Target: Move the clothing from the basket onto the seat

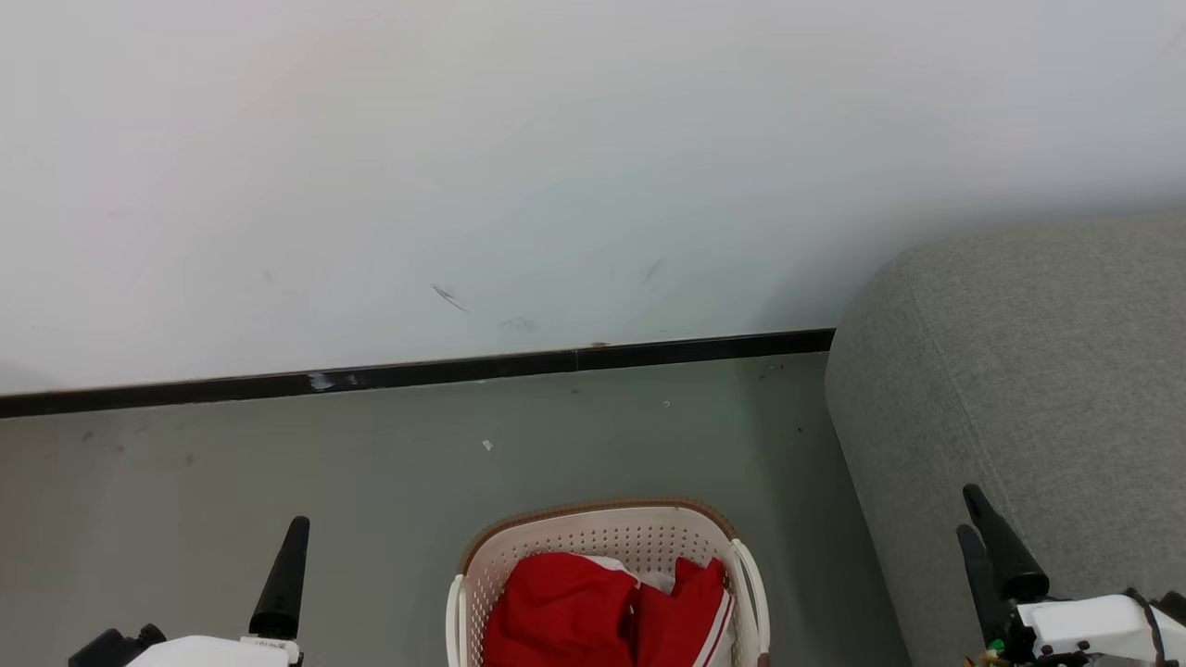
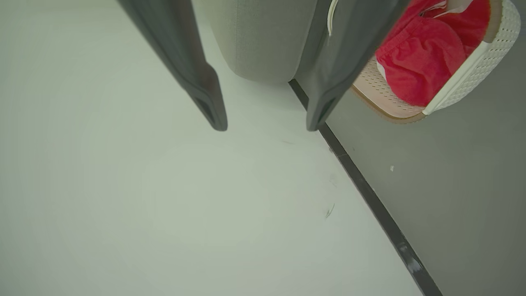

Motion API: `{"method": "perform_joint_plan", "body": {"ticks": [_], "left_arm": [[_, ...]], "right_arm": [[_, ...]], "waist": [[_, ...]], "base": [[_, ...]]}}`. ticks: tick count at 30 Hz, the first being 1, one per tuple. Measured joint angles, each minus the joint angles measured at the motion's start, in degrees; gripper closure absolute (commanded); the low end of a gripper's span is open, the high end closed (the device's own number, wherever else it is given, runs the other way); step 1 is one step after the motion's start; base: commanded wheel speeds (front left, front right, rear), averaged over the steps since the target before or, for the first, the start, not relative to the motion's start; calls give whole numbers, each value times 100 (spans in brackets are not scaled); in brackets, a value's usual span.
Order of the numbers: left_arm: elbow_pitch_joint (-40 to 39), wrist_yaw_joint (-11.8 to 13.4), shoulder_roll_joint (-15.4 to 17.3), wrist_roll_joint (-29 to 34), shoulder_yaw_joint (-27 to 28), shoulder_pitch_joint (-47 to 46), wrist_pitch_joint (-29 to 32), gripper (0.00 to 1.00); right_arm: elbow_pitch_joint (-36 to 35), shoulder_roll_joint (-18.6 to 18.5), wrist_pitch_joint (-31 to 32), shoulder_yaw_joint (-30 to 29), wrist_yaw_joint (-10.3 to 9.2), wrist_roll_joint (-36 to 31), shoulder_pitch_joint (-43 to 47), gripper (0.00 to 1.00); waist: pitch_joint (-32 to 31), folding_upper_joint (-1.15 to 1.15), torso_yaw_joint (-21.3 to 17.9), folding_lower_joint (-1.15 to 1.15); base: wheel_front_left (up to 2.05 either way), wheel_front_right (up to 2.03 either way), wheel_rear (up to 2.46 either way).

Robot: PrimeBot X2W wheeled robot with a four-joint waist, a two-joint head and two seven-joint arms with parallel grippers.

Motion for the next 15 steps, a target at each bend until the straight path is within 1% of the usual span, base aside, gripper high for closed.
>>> {"method": "perform_joint_plan", "body": {"ticks": [4,10,11,15], "left_arm": [[-75,36,99,388,-83,-11,-88,0],[-246,130,109,1058,-185,-30,-207,0],[-246,130,109,1058,-185,-30,-207,0],[-309,201,120,1478,-297,-30,-296,0]], "right_arm": [[-65,-4,-75,3,0,-477,-14,0],[-223,-5,-186,71,0,-1261,-14,0],[-223,-5,-186,71,0,-1261,-14,0],[-323,-4,-247,104,0,-1784,-13,0]], "waist": [[-7,0,2,15],[-23,0,8,43],[-23,0,8,43],[-41,0,13,58]], "base": [[0,0,0],[0,0,0],[0,0,0],[0,0,0]]}}
